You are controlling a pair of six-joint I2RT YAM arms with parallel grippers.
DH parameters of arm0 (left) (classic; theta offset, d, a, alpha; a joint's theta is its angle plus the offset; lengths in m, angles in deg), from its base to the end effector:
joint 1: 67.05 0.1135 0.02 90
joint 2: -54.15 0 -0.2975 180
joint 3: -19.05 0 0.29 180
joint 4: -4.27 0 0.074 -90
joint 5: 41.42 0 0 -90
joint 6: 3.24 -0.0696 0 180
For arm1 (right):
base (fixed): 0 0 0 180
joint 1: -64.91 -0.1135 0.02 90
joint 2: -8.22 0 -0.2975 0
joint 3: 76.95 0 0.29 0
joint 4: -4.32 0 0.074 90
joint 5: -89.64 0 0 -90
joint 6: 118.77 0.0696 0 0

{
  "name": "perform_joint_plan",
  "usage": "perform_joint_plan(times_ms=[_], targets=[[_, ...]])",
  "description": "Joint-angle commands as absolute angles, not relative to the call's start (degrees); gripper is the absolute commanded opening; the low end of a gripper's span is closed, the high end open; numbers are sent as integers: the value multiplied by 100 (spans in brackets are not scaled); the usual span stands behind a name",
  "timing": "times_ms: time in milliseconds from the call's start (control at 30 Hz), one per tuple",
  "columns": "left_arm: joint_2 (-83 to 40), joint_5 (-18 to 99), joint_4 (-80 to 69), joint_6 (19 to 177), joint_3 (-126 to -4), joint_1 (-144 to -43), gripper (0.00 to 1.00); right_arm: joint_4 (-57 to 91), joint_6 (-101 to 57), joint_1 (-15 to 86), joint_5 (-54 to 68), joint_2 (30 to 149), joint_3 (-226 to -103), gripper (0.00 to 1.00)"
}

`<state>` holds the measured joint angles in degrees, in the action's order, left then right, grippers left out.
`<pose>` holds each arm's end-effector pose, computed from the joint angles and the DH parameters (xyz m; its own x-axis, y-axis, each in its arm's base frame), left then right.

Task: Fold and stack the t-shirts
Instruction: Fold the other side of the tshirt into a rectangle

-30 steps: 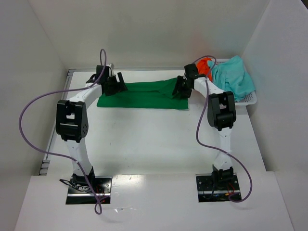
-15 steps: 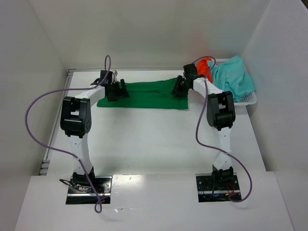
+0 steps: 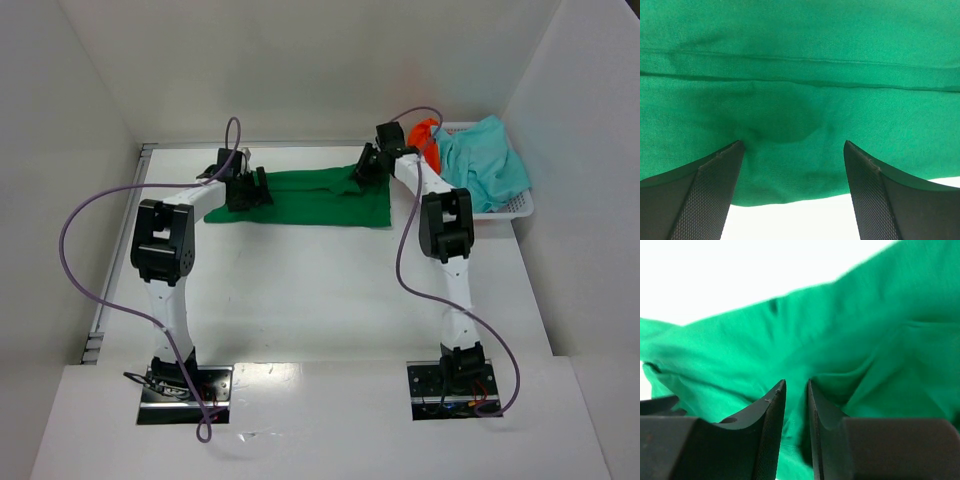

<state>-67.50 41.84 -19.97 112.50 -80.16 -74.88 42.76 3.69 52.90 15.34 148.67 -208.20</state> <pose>0.5362 -0.0820 0.1519 -0.7426 -0.3332 -0.5809 -0.1193 0.9194 -0.3749 0.6129 0.1497 0.1524 -0.8131 0.3553 -0.4612 0.0684 0.8450 0.5303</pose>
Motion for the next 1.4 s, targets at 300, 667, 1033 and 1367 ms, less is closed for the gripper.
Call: perform_joint_plan(times_ms=[300, 667, 1033, 1367], targets=[[-7110, 4225, -2332, 11296, -7947, -7522, 87, 5114, 577, 5243, 1853, 16317, -24664, 57], [-6548, 4348, -2674, 11129, -8342, -7461, 89, 5090, -90, 5243, 694, 14669, -22410, 59], [-5966, 4393, -2543, 10409, -8807, -6819, 98, 4071, -144, 5243, 166, 12689, -18736, 0], [-6688, 4287, -2552, 7924, -9538, -6819, 100, 3911, -249, 5243, 227, 11994, -18047, 4]])
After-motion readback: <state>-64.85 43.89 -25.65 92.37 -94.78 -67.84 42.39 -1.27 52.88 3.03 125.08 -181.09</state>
